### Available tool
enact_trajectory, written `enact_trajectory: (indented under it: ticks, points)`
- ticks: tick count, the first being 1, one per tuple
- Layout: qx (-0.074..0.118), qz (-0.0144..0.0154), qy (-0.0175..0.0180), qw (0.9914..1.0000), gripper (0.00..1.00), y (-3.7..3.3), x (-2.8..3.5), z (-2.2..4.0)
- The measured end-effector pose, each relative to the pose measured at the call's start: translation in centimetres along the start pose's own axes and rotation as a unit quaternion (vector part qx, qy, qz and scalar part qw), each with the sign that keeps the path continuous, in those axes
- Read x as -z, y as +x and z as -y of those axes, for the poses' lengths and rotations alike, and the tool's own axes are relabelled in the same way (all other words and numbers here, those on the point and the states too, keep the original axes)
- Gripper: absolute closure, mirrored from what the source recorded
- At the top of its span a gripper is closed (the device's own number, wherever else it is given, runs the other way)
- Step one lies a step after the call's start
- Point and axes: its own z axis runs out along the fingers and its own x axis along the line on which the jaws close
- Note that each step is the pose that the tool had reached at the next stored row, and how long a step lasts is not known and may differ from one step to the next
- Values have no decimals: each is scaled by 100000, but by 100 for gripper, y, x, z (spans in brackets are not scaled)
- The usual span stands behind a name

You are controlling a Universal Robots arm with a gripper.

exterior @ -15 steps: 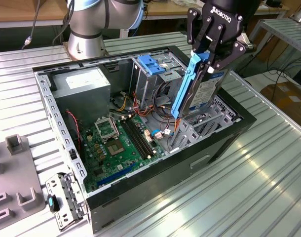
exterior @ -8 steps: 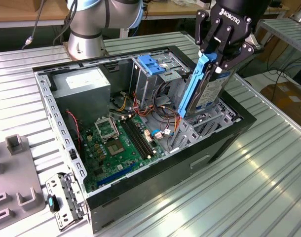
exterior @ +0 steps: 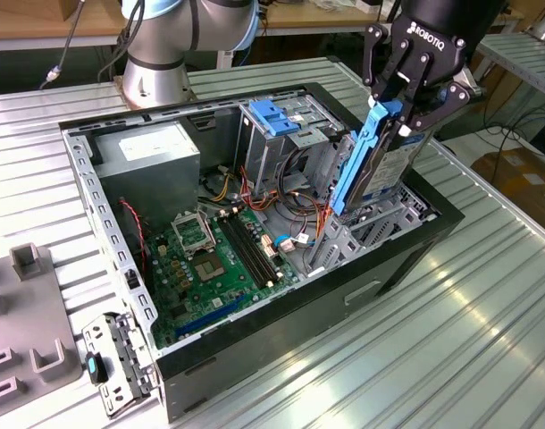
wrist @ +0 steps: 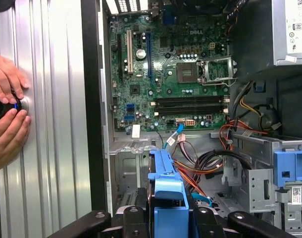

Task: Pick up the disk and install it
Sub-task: 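Insert the disk into the insertion slot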

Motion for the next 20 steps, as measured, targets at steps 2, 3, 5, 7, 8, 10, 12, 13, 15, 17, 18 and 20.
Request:
enact_trajectory:
  ticks: [2,3,5,7,8,10,12,13,15,17,18,20]
  points:
    - [2,1,0,100000,63,14,-7,10]
    - [1,-1,-1,100000,63,23,-9,18]
    - [0,-4,-1,100000,63,40,-12,34]
    - [2,-3,-2,100000,63,65,-18,51]
    - [-2,-3,-4,100000,63,70,-21,53]
    - [4,-1,-3,100000,63,74,-26,56]
    - [241,-6,-2,100000,63,75,-28,57]
    - [559,-9,6,99998,63,75,-29,57]
    - [761,6,12,99997,63,75,-33,59]
    - [762,12,13,99997,63,75,-36,60]
    - [760,14,13,99997,63,75,-39,61]
    - [762,10,12,99997,63,75,-44,62]
